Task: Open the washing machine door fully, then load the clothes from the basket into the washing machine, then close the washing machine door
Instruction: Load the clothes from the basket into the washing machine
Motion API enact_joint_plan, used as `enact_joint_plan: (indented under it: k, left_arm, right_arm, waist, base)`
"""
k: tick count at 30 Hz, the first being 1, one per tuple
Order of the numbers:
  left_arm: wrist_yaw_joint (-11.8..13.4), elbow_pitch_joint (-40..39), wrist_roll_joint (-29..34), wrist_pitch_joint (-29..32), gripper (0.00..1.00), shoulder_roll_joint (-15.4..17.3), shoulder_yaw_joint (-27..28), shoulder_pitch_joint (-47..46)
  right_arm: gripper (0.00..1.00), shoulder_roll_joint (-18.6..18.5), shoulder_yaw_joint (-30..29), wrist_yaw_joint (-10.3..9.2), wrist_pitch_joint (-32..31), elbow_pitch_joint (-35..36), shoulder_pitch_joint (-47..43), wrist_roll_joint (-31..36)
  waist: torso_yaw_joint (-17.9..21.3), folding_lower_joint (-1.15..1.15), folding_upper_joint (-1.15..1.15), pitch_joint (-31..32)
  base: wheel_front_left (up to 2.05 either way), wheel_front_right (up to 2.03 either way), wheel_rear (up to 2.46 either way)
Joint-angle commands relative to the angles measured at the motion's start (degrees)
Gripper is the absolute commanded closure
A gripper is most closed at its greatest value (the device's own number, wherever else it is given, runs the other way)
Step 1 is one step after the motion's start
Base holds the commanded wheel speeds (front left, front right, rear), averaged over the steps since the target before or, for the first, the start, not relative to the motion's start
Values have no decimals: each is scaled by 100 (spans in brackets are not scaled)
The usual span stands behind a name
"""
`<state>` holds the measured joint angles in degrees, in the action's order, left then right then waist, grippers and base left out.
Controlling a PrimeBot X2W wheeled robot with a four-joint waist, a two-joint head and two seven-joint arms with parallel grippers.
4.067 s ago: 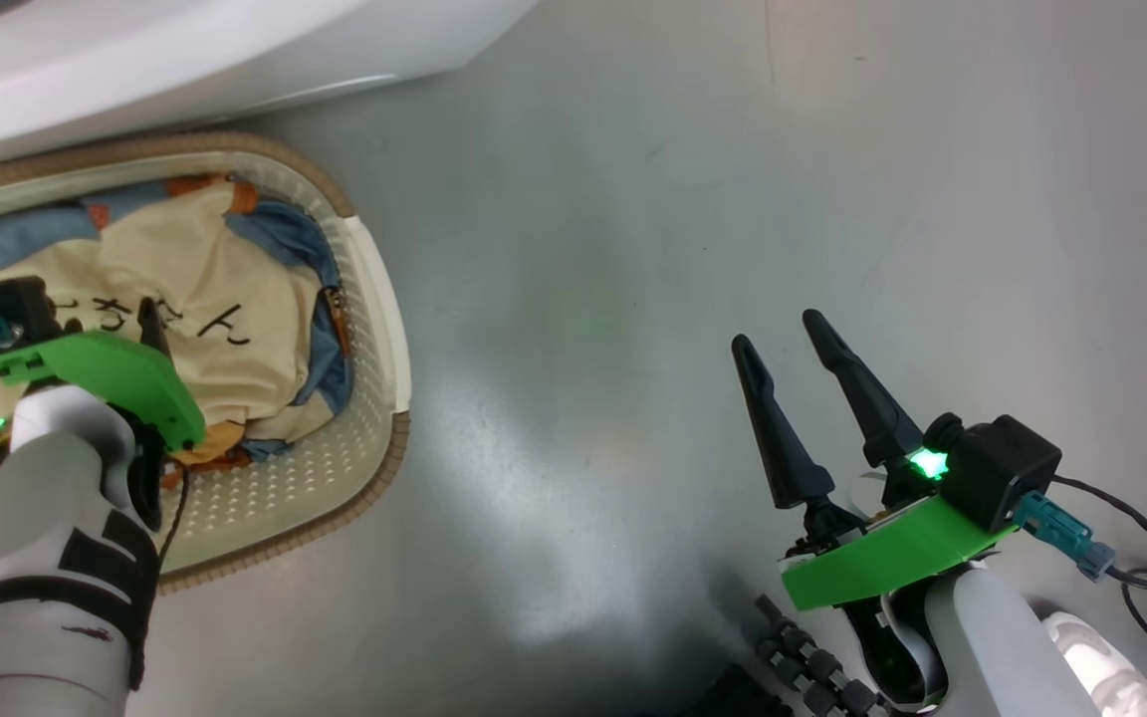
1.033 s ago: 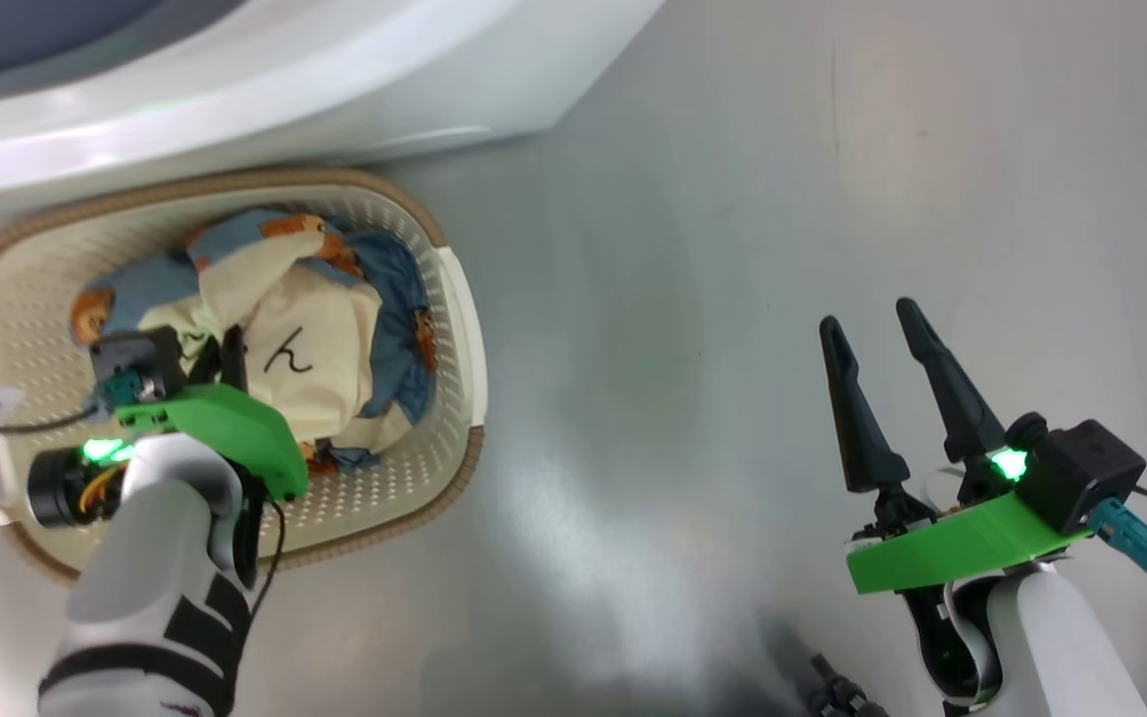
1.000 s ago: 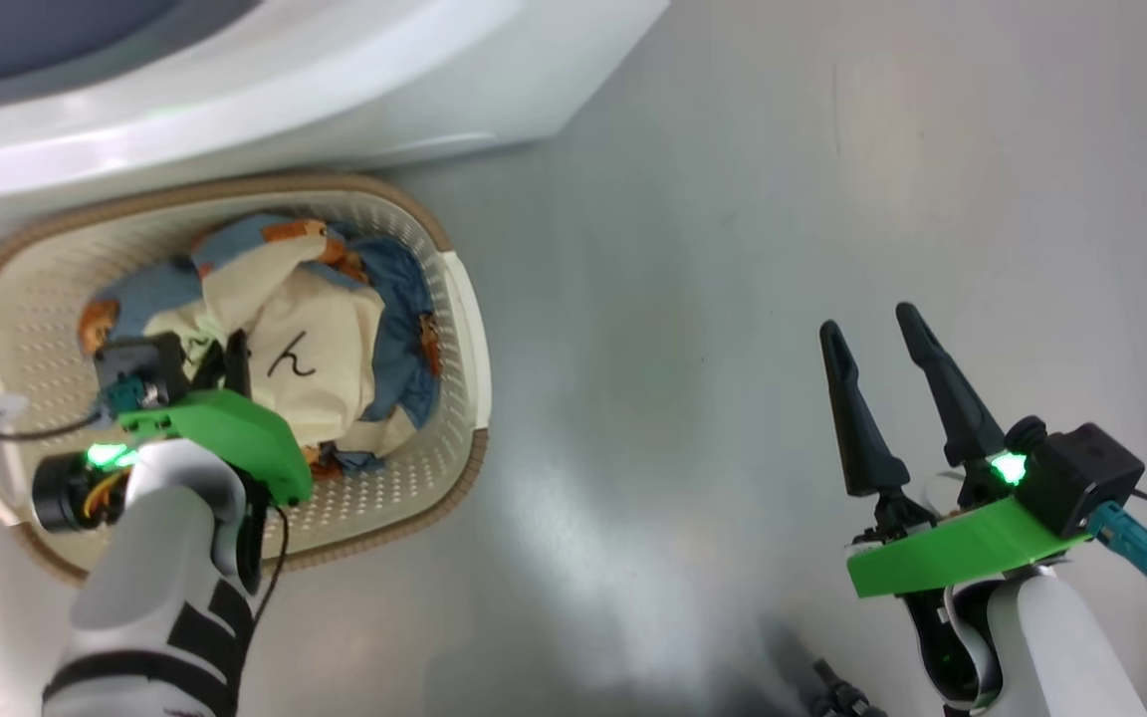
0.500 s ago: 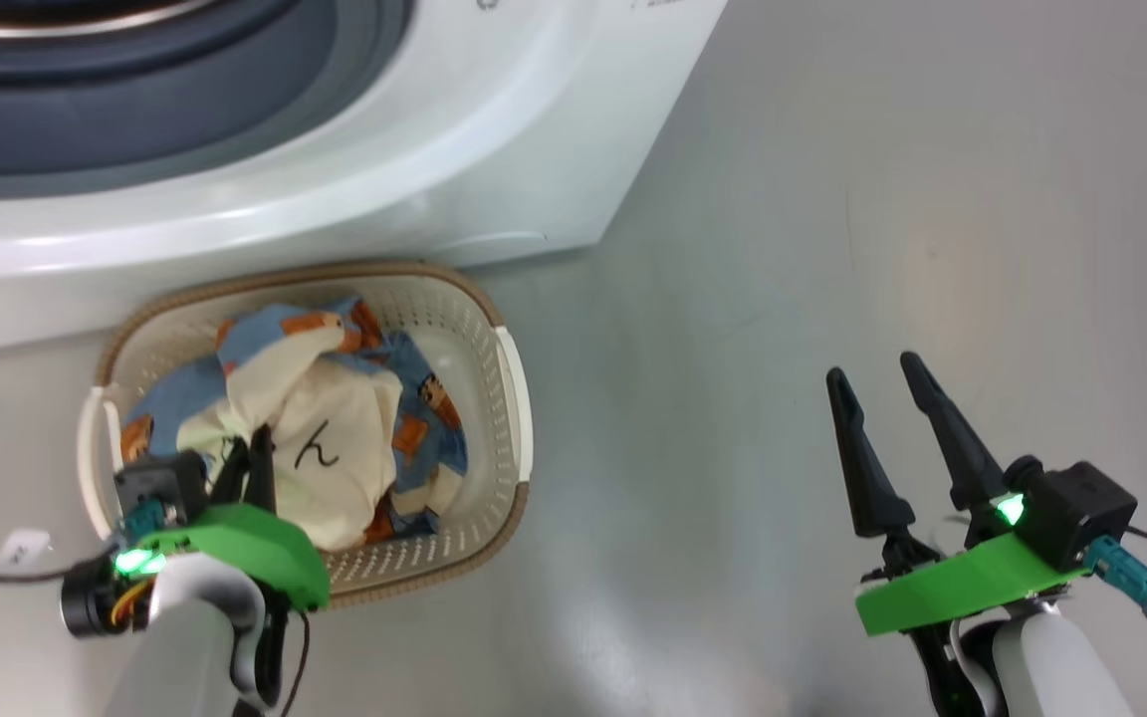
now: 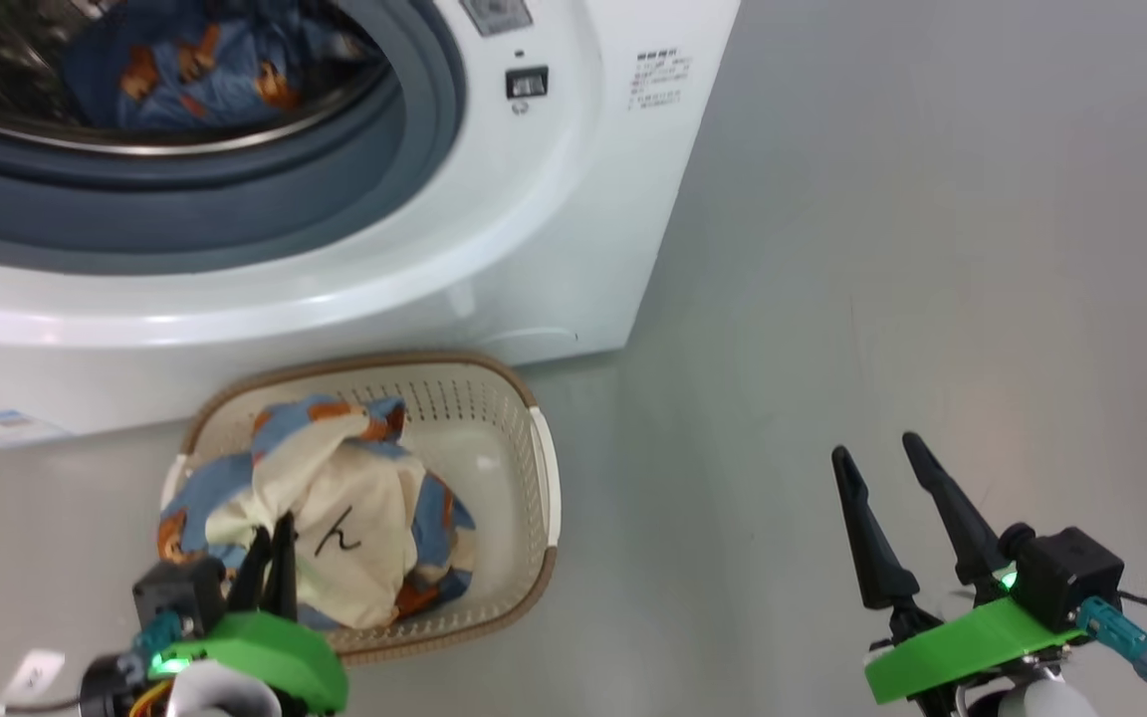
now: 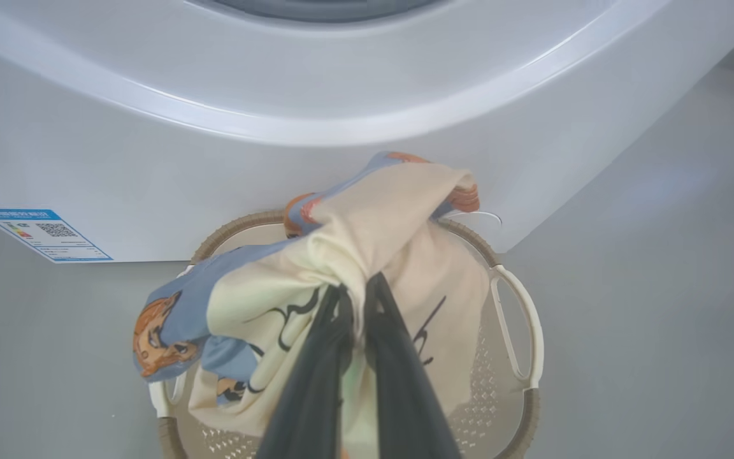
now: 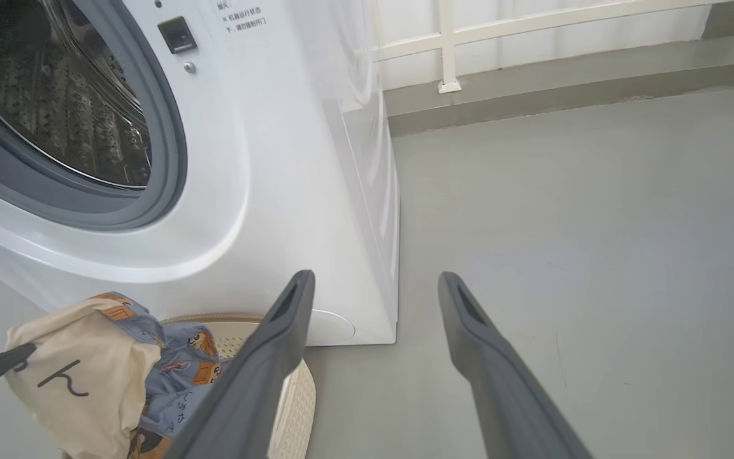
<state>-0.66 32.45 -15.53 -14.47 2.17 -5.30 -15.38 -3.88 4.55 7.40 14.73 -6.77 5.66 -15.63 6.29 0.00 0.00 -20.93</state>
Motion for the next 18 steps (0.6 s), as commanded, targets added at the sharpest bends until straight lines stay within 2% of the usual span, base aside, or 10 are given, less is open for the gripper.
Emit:
enact_joint_plan:
  k: [1,18]
  left_arm:
    - [48,-250,-49,-52,100,72,125,200]
    - [268,-1729,-286,-52,100,71,-64,1455]
  right_arm:
    - [0,-54,90,9,27,100,-131,72]
    - [0,-146,149,9,27,-40,-666,84]
  waist:
    - [-90,0,0,384]
    - [-294,0,0,1569]
  base:
    - [0,0,0]
    - [0,0,0]
